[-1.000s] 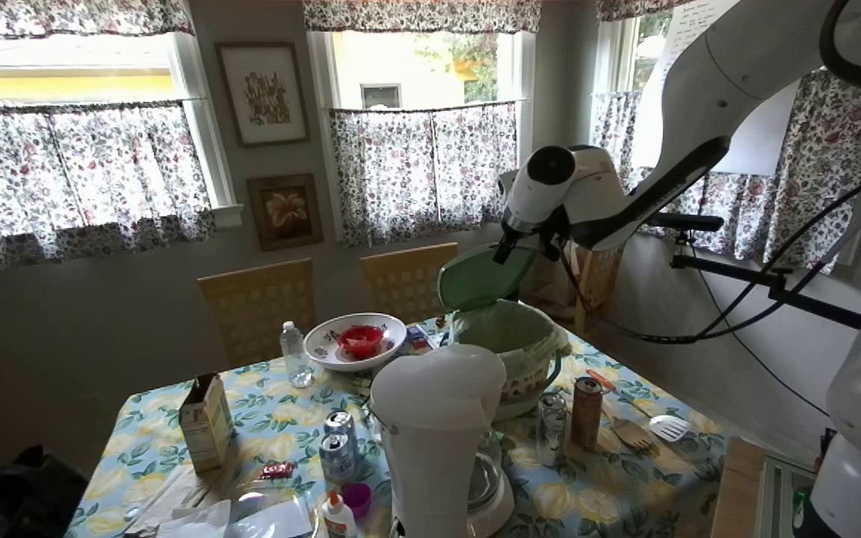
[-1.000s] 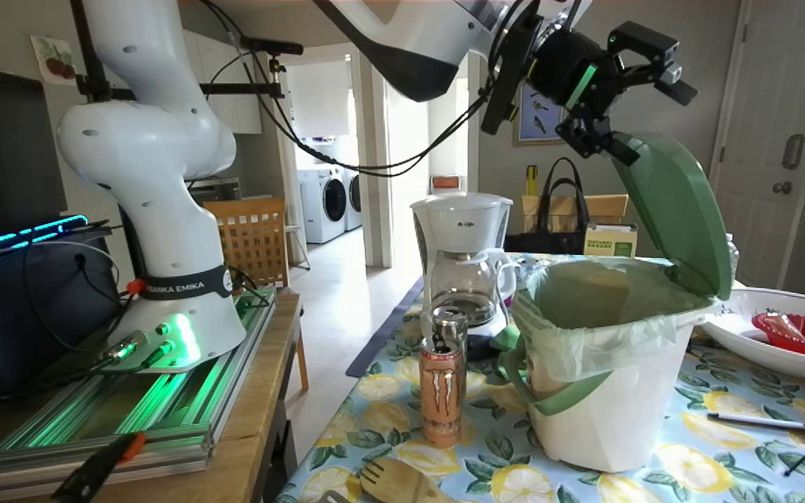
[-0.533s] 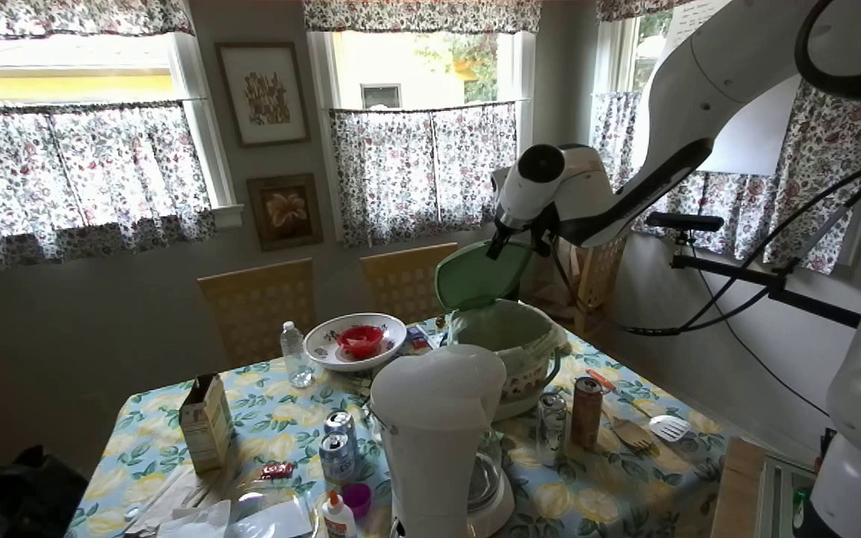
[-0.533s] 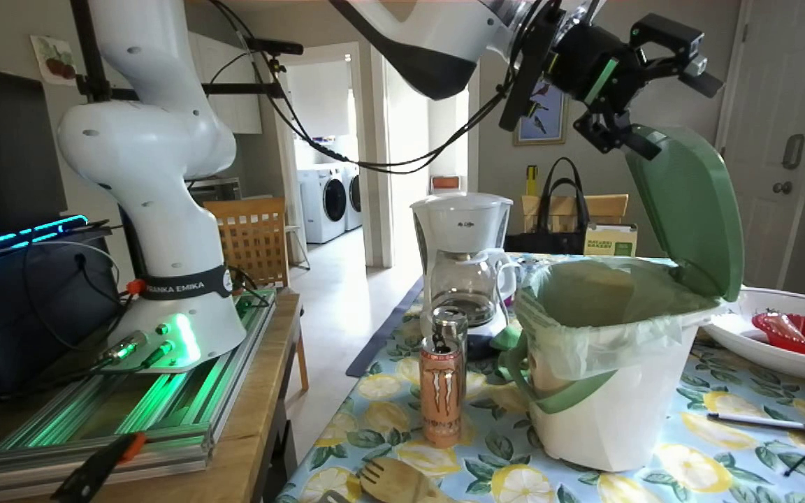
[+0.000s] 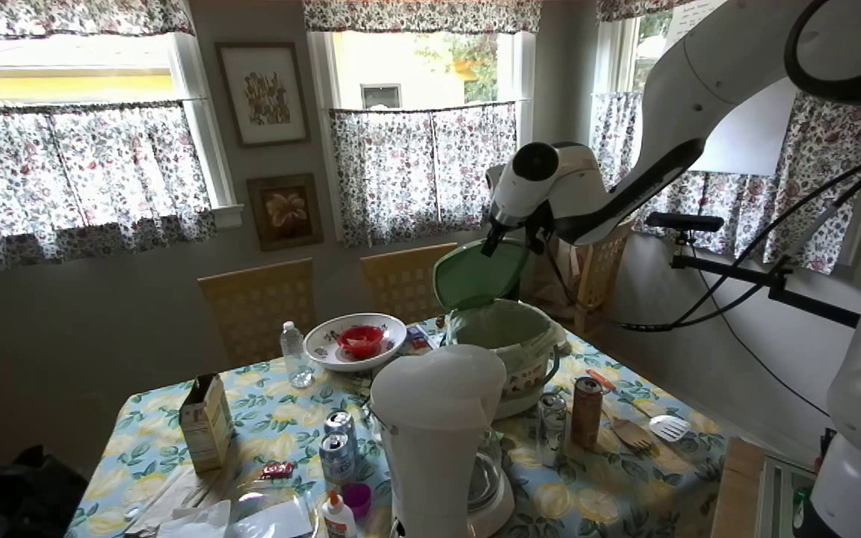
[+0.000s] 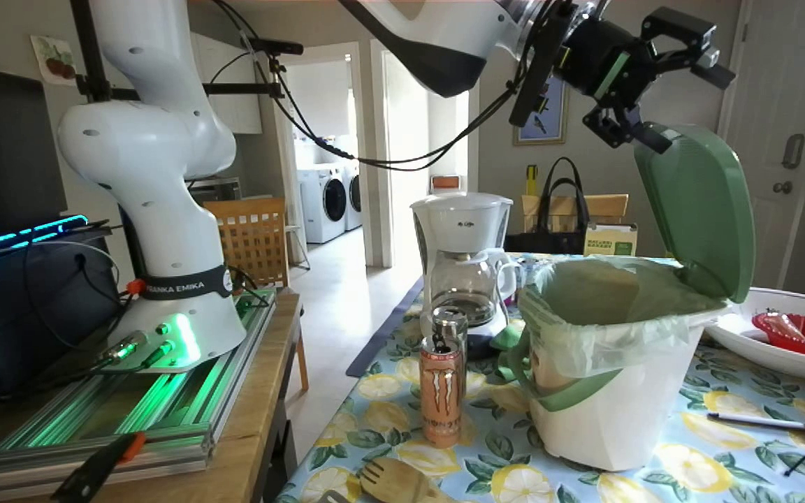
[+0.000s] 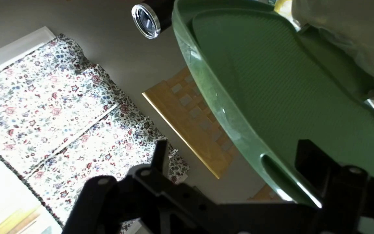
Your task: Open the white and green bin then place the two empty cans from the table inside the bin.
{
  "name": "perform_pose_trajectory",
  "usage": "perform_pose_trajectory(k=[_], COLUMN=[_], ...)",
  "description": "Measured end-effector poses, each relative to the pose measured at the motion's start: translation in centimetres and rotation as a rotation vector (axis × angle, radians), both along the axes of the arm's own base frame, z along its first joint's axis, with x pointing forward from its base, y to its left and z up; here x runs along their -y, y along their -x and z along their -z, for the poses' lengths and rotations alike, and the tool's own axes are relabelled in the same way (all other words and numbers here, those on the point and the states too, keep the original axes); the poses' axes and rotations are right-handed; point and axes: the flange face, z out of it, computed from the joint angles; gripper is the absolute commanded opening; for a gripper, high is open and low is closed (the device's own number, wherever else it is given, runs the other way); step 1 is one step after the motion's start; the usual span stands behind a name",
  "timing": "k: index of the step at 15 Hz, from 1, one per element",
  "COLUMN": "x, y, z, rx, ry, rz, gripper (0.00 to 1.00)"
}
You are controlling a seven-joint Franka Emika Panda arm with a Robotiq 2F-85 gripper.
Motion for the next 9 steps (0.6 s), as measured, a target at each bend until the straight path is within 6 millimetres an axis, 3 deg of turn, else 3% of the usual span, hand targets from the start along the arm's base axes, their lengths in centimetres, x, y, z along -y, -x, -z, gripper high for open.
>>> perform_pose_trajectory(k=[9], x=[-0.15], y=[-0.37], z=[-0.63], rx=[0.008], ry=[0.008], rz=[-0.008], gripper=[1.00])
